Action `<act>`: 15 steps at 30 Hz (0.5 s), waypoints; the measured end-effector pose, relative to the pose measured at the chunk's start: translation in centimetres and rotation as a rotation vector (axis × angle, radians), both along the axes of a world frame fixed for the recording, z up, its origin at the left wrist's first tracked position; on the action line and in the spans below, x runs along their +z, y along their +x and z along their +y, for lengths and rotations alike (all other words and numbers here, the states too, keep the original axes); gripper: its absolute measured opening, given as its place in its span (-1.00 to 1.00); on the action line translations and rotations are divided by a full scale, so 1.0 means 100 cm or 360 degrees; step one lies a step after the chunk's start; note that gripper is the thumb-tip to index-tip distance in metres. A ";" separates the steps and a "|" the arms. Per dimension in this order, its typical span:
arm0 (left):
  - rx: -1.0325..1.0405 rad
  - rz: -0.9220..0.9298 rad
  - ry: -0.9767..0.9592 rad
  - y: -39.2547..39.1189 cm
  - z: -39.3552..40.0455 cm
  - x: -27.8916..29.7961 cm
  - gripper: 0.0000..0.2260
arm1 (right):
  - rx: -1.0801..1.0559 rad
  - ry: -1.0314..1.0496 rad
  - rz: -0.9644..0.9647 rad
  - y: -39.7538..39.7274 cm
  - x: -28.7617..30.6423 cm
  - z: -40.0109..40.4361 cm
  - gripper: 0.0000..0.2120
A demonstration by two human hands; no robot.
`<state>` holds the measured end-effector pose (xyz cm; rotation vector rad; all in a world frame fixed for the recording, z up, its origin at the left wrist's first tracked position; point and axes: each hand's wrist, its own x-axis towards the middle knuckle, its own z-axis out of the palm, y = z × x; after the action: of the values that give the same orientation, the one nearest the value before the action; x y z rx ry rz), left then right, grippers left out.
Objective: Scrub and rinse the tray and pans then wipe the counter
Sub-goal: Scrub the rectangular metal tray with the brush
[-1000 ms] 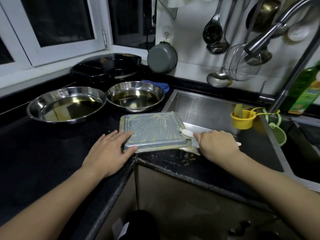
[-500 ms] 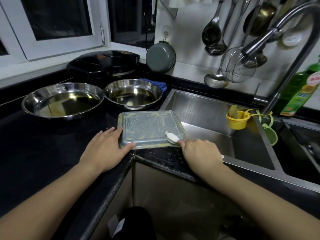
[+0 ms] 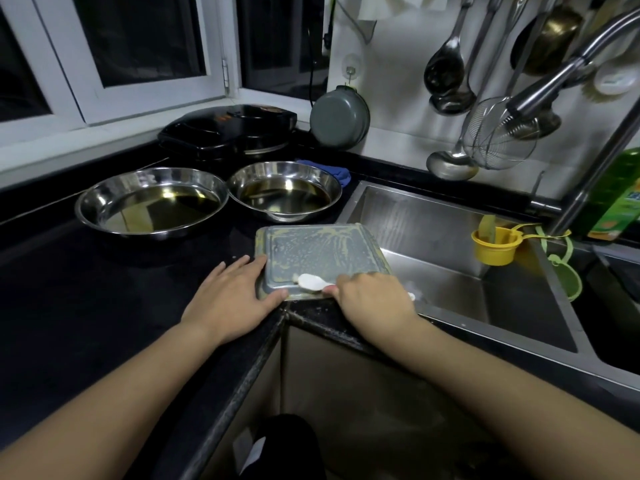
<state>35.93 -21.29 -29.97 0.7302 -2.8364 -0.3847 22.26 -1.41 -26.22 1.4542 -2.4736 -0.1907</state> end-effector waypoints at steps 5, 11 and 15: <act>0.0013 0.0018 0.0024 0.002 -0.001 0.003 -0.27 | 0.0186 0.0001 0.0116 0.016 -0.009 -0.037 -0.56; -0.0058 -0.0022 0.0089 0.005 -0.004 0.004 -0.37 | 0.0104 0.0050 0.0063 -0.017 0.003 0.010 -0.61; -0.0064 -0.0021 0.0124 0.003 -0.004 0.001 -0.41 | -0.0070 0.0134 0.0187 -0.046 0.015 0.046 -0.55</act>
<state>36.24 -21.71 -29.92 0.6930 -2.8664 -0.5007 17.68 3.16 -24.77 1.3798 -2.4309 -0.3824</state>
